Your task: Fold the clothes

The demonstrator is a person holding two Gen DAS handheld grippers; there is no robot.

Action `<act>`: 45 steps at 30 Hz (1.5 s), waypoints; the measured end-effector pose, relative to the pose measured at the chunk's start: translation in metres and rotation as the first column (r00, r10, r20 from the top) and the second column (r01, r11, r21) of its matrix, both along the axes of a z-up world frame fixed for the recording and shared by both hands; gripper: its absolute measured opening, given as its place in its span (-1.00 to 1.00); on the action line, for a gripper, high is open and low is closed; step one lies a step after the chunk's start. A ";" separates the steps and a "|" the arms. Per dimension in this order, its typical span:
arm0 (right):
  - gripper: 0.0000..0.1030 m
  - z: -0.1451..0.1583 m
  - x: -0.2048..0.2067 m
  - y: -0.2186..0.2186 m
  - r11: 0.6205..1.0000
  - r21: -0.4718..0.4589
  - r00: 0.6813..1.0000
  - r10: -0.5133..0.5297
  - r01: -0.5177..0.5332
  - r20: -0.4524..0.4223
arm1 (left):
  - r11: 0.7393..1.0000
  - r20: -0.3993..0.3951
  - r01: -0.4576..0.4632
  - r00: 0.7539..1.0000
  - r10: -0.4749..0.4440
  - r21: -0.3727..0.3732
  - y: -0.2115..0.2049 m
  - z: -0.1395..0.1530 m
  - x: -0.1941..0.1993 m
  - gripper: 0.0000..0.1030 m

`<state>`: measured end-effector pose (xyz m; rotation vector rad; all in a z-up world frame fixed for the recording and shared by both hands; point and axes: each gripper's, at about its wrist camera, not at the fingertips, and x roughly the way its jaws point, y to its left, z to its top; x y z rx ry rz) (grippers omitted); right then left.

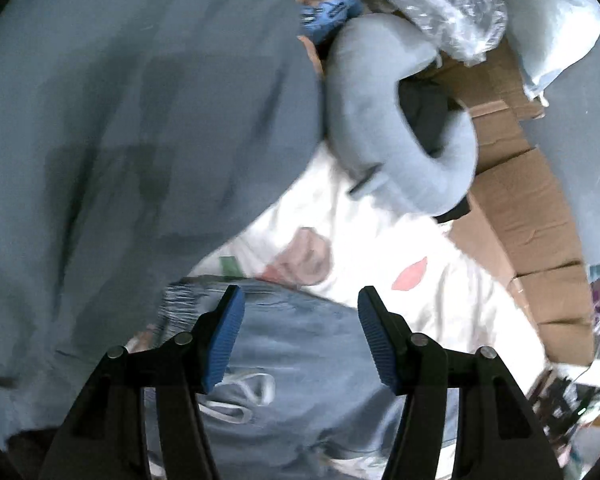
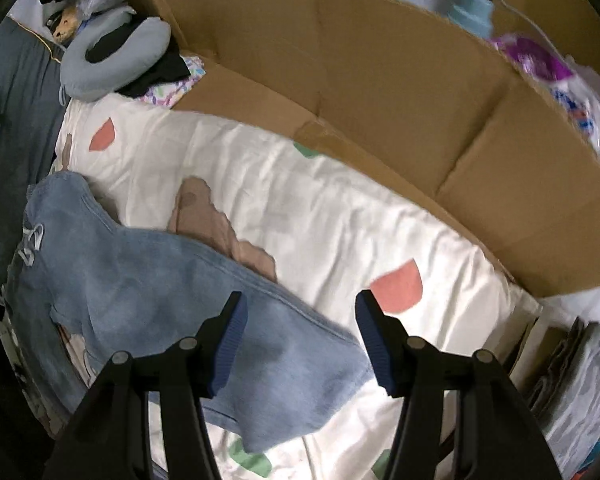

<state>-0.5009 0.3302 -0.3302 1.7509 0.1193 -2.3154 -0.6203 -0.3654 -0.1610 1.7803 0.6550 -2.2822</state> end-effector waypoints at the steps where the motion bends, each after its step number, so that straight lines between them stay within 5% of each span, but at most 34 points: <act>1: 0.04 -0.004 0.002 0.005 1.000 -0.010 1.000 -0.007 0.007 -0.002 | 1.000 0.003 0.007 1.000 -0.007 -0.006 0.009 0.001 -0.004 0.16; 10: 0.04 -0.042 0.031 0.041 0.991 -0.090 0.996 -0.094 0.094 0.007 | 0.997 -0.026 0.061 0.998 -0.063 -0.050 0.079 -0.015 -0.031 0.16; 16: 0.04 -0.058 0.051 0.053 0.970 -0.171 0.982 -0.183 0.175 -0.033 | 0.997 -0.005 0.079 0.997 -0.080 -0.012 0.106 -0.044 -0.028 0.16; 35: 0.05 -0.104 0.096 0.093 0.939 -0.176 0.955 -0.297 0.294 0.014 | 0.993 0.065 0.052 0.996 -0.059 0.110 0.132 -0.134 0.013 0.16; 45: 0.05 -0.117 0.096 0.107 0.890 -0.290 0.935 -0.349 0.351 0.060 | 0.993 0.090 0.030 0.995 -0.041 0.118 0.145 -0.151 0.004 0.16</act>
